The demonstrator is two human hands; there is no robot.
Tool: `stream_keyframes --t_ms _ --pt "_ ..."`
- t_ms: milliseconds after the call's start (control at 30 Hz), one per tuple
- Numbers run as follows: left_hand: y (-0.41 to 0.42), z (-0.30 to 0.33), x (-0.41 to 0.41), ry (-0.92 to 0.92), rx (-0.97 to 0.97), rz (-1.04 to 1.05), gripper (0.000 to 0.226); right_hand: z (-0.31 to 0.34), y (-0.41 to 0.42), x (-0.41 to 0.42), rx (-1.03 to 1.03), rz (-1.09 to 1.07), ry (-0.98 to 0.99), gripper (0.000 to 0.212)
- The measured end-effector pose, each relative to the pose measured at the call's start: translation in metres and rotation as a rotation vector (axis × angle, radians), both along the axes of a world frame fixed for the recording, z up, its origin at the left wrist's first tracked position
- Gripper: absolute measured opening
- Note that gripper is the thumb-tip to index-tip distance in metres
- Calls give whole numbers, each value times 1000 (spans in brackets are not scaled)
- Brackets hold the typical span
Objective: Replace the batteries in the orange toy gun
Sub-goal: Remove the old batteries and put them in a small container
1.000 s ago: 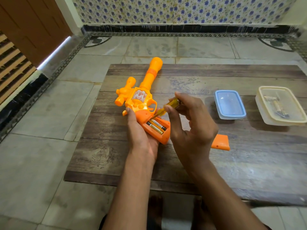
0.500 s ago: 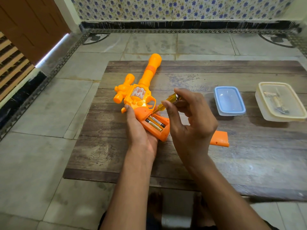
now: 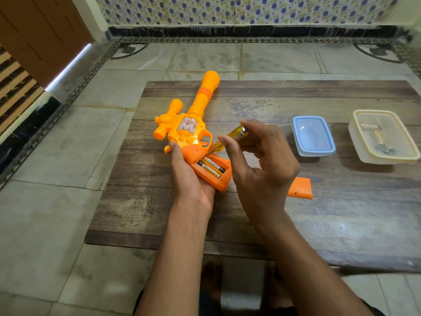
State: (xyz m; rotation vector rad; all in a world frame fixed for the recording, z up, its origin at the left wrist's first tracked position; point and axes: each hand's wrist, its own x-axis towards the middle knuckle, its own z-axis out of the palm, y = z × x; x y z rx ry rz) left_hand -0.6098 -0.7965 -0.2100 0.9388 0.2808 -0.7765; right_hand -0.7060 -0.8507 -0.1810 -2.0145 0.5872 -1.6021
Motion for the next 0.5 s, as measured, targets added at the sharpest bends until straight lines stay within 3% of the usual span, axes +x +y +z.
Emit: stream_keyframes --t_ms 133,500 --pt "1 7 -3 -17 22 -25 70 -2 2 5 -42 12 6 24" --pt "3 15 -6 15 -71 -100 82 5 -4 32 127 224 -6 28"
